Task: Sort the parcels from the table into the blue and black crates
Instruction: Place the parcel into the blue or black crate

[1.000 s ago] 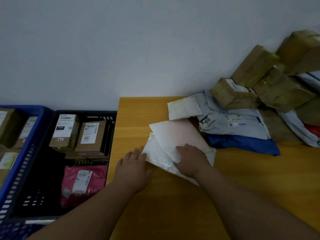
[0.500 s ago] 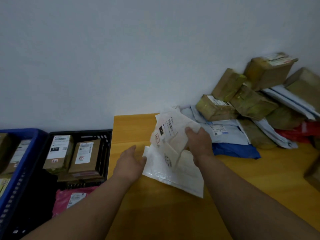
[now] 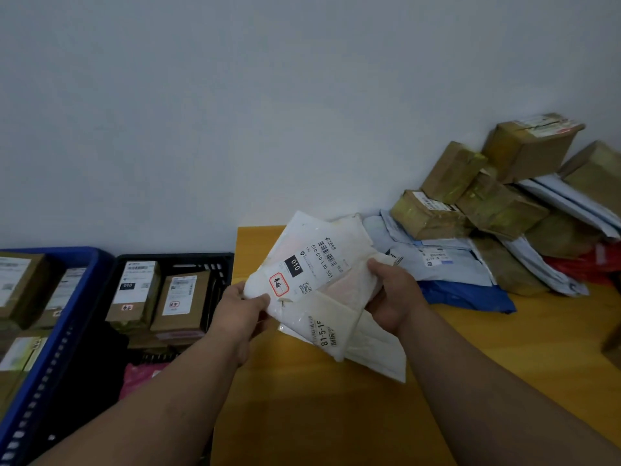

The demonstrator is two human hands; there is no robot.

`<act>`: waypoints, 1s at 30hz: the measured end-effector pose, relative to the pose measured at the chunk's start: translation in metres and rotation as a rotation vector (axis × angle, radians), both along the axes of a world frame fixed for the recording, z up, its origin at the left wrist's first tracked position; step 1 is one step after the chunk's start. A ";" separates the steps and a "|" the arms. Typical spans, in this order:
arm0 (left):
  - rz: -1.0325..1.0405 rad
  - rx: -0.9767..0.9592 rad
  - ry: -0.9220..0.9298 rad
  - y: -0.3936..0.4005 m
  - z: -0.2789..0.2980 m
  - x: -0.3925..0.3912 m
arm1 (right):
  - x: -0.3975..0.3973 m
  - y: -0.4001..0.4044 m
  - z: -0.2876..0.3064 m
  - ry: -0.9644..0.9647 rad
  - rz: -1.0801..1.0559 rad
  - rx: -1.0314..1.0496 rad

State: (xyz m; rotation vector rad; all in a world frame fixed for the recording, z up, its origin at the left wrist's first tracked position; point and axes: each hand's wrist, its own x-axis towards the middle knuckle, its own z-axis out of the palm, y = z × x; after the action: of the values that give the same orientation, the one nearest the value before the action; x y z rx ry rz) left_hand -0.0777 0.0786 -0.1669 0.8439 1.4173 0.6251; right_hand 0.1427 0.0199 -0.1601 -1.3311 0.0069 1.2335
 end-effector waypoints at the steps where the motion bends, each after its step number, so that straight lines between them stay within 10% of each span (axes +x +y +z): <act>1: 0.012 0.006 0.000 0.001 -0.002 -0.003 | -0.001 0.001 0.000 -0.006 0.004 -0.001; 14: 0.241 -0.059 -0.004 -0.003 -0.026 -0.044 | -0.045 0.012 -0.016 -0.245 0.548 -0.200; 30: -0.074 -0.051 0.620 0.015 -0.085 -0.244 | -0.250 0.089 -0.076 -0.832 1.035 -0.321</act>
State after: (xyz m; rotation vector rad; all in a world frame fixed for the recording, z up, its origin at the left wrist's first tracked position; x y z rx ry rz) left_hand -0.3219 0.0936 -0.2521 1.0993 1.9355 0.2718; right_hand -0.1069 0.1087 -0.2363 -2.1616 -1.2485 1.4106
